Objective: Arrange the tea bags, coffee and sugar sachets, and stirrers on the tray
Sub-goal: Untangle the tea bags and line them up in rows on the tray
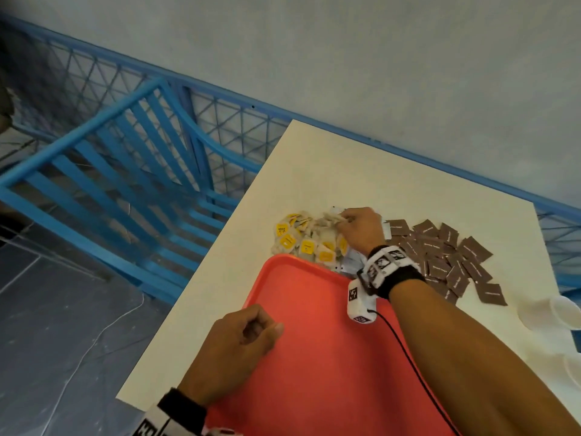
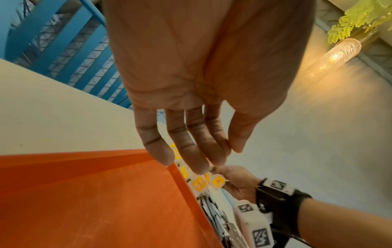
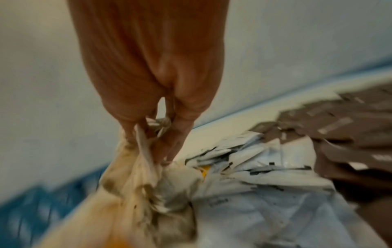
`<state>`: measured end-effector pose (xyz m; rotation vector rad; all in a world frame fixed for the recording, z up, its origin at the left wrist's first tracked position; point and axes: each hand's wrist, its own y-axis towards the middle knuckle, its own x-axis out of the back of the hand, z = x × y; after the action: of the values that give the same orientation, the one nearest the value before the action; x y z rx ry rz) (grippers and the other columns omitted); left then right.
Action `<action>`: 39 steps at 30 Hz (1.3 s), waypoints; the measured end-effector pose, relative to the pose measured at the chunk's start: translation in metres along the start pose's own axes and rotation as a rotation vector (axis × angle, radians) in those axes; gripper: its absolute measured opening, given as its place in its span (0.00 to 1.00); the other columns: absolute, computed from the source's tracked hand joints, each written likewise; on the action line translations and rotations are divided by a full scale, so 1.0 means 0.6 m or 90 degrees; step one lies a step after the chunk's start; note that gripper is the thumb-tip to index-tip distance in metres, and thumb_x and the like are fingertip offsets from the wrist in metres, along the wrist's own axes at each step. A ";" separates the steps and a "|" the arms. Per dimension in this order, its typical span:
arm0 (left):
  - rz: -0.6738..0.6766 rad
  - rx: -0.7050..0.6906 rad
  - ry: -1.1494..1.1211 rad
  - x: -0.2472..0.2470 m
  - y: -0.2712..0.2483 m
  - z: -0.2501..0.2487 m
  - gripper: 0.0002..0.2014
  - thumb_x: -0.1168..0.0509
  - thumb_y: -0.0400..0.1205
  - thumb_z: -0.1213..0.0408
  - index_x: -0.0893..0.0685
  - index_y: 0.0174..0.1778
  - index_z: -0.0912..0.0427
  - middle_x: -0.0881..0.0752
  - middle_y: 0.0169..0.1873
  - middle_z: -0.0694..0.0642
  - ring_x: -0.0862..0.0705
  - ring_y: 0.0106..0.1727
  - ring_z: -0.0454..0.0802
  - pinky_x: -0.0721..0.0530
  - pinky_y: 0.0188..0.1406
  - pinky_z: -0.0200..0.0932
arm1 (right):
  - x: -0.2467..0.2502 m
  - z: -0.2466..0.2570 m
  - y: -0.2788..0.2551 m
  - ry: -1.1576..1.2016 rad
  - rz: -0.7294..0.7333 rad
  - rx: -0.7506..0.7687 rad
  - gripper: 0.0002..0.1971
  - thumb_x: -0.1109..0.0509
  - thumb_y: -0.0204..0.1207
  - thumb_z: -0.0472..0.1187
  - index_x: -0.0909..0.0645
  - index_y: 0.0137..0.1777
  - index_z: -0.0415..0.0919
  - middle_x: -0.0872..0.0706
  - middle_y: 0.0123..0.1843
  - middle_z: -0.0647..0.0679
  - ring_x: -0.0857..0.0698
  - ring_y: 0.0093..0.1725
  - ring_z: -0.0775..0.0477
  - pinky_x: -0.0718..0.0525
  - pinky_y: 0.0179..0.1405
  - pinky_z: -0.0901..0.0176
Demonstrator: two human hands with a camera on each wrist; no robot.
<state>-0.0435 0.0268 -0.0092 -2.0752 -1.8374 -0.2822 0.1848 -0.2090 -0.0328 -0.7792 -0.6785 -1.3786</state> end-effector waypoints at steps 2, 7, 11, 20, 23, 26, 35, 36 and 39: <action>0.005 0.001 -0.016 0.001 0.006 -0.001 0.12 0.29 0.81 0.54 0.17 0.33 0.54 0.13 0.28 0.49 0.15 0.33 0.48 0.20 0.37 0.34 | 0.040 -0.013 -0.009 0.151 -0.036 -0.080 0.17 0.26 0.73 0.32 0.20 0.25 0.47 0.24 0.20 0.61 0.26 0.24 0.58 0.31 0.24 0.70; 0.050 0.006 -0.070 -0.010 0.040 -0.023 0.16 0.30 0.81 0.50 0.16 0.34 0.58 0.13 0.29 0.51 0.17 0.32 0.43 0.21 0.39 0.35 | 0.089 0.009 -0.070 0.322 0.006 -0.133 0.11 0.26 0.70 0.28 0.20 0.28 0.36 0.25 0.26 0.46 0.27 0.30 0.51 0.30 0.29 0.59; 0.008 0.184 -0.317 -0.041 0.076 -0.043 0.20 0.35 0.79 0.44 0.15 0.43 0.61 0.11 0.38 0.54 0.13 0.41 0.49 0.17 0.40 0.44 | 0.082 0.060 -0.162 0.379 0.050 -0.072 0.08 0.27 0.72 0.28 0.13 0.33 0.39 0.15 0.28 0.48 0.21 0.29 0.55 0.25 0.29 0.61; 0.145 0.487 -0.929 -0.085 0.063 0.017 0.29 0.35 0.80 0.35 0.18 0.50 0.63 0.13 0.43 0.63 0.12 0.42 0.57 0.11 0.46 0.52 | -0.029 0.105 -0.339 0.033 0.181 0.260 0.07 0.36 0.79 0.38 0.17 0.51 0.43 0.13 0.49 0.49 0.20 0.47 0.53 0.23 0.50 0.56; 0.119 0.492 -0.829 -0.081 0.053 0.035 0.24 0.25 0.79 0.49 0.18 0.58 0.67 0.20 0.55 0.66 0.18 0.55 0.58 0.21 0.64 0.51 | -0.024 0.106 -0.332 0.040 0.305 0.248 0.09 0.38 0.82 0.40 0.16 0.53 0.44 0.13 0.50 0.52 0.18 0.47 0.52 0.18 0.53 0.53; 0.075 0.493 -0.757 -0.073 0.049 0.040 0.14 0.25 0.77 0.60 0.14 0.47 0.70 0.15 0.40 0.64 0.14 0.35 0.52 0.14 0.31 0.44 | -0.026 0.081 -0.262 -0.006 0.191 0.127 0.11 0.37 0.81 0.39 0.12 0.51 0.44 0.08 0.50 0.48 0.13 0.49 0.48 0.15 0.53 0.51; 0.065 0.456 -0.625 -0.040 0.008 0.035 0.16 0.27 0.75 0.52 0.14 0.30 0.61 0.19 0.32 0.60 0.22 0.22 0.48 0.28 0.14 0.36 | -0.079 0.031 -0.152 -0.249 0.121 0.049 0.11 0.37 0.84 0.44 0.22 0.62 0.42 0.24 0.61 0.44 0.19 0.59 0.37 0.19 0.51 0.42; 0.064 0.444 -0.598 -0.039 0.005 0.035 0.16 0.28 0.75 0.52 0.15 0.32 0.62 0.18 0.31 0.60 0.22 0.22 0.48 0.28 0.15 0.36 | -0.077 0.028 -0.152 -0.236 0.108 0.057 0.09 0.38 0.84 0.43 0.20 0.59 0.42 0.23 0.58 0.44 0.18 0.57 0.38 0.19 0.50 0.44; 0.046 0.396 -0.540 -0.038 0.001 0.028 0.15 0.29 0.76 0.54 0.17 0.42 0.65 0.15 0.31 0.58 0.21 0.24 0.48 0.27 0.16 0.37 | -0.054 0.020 -0.157 -0.140 0.064 0.054 0.08 0.34 0.83 0.45 0.15 0.48 0.44 0.21 0.48 0.48 0.18 0.46 0.44 0.19 0.44 0.51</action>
<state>-0.0473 0.0126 -0.0330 -1.8910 -1.8710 1.2027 0.0884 -0.1826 -0.0440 -0.8933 -0.8523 -1.1756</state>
